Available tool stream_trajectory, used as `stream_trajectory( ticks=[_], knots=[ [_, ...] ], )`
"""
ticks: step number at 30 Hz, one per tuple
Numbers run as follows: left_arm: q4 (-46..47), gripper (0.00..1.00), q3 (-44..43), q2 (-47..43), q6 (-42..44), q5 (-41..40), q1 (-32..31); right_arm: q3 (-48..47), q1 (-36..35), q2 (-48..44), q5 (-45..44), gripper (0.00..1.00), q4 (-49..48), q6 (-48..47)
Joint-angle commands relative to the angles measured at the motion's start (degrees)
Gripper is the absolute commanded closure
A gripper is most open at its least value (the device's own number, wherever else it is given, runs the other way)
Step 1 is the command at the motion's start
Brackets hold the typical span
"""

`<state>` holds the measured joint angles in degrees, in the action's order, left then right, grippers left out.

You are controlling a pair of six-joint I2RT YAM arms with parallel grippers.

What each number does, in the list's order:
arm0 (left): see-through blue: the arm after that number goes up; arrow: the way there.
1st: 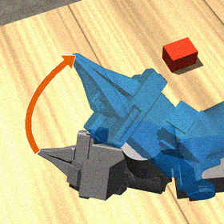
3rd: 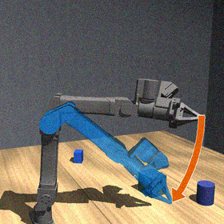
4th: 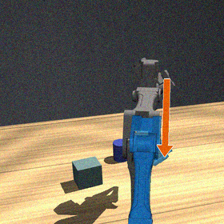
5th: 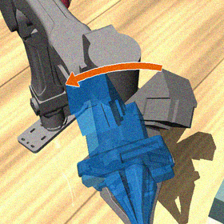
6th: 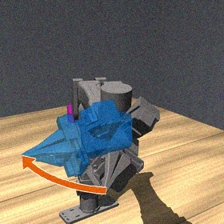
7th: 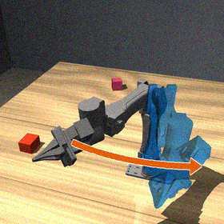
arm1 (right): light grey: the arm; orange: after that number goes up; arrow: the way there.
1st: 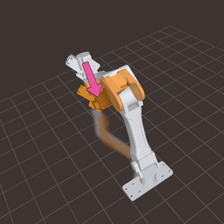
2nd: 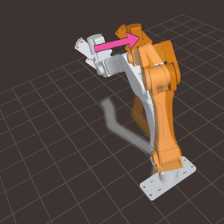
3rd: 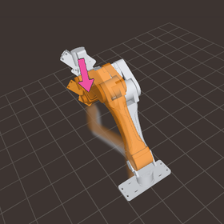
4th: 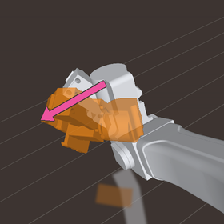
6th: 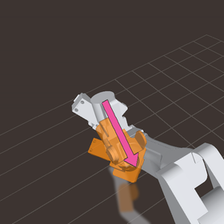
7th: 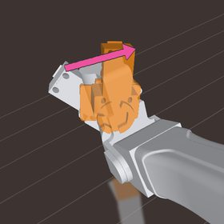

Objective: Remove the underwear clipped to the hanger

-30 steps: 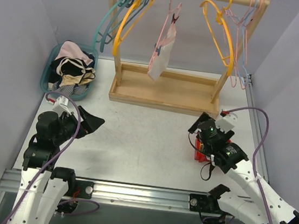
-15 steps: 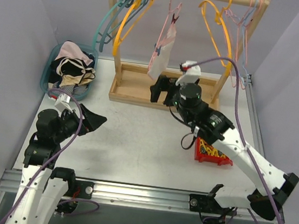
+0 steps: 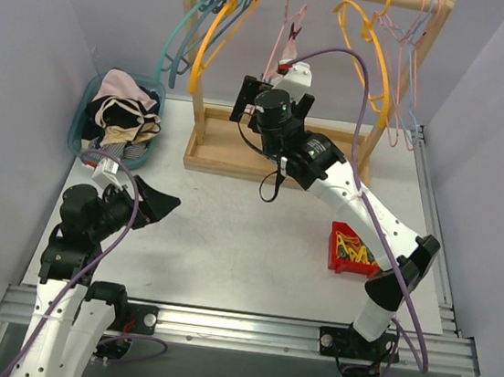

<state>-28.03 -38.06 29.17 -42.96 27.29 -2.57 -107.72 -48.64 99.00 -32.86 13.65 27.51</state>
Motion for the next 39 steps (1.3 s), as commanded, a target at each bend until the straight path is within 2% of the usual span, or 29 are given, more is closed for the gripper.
stream_trajectory(
  ticks=[1, 5, 11, 14, 15, 20, 22, 26, 33, 39],
  knots=[
    [1.14, 0.06, -2.54, -1.04, 1.12, 0.66, 0.28, -4.77, 1.62, 3.12, -3.0, 0.0, 1.2, 2.29],
    [0.17, 0.06, -3.16, -1.22, 1.65, 0.4, 0.28, -6.98, 4.34, 5.76, 0.16, 0.03, 4.28, 4.39],
    [0.87, 0.06, -2.45, -1.39, 1.39, 0.4, 0.2, -4.96, 5.32, 3.93, 2.28, 0.32, 3.93, 0.89],
    [1.05, 0.06, -1.67, -1.66, 1.3, 0.4, 0.2, -3.55, 4.79, 2.25, 1.92, 0.42, 2.35, -2.19],
    [1.05, 0.06, -1.58, -1.75, 1.13, 0.31, 0.28, -3.2, 4.7, 1.29, 2.01, 0.49, 2.17, -3.15],
    [0.96, 0.06, -0.7, -2.36, 0.95, 0.13, 0.28, -4.34, 5.48, 0.23, 3.76, 0.56, 3.65, -8.87],
    [0.61, 0.06, -0.52, -2.71, 0.95, -0.13, 0.28, -6.78, 5.84, 1.1, 4.47, 0.67, 5.85, -10.1],
    [0.35, 0.06, -0.61, -2.8, 1.3, -0.39, 0.28, -10.21, 7.24, 3.3, 7.45, 0.98, 11.47, -12.56],
    [-1.5, 0.06, -0.96, -3.33, 2.53, -1.1, 0.2, -10.94, 8.65, 3.92, 9.31, 1.0, 12.37, -20.01],
    [-1.15, 0.06, -0.61, -3.94, 2.18, -1.18, 0.28, -1.73, 8.74, -2.66, 9.66, 1.0, -0.8, -27.33]
  ],
)
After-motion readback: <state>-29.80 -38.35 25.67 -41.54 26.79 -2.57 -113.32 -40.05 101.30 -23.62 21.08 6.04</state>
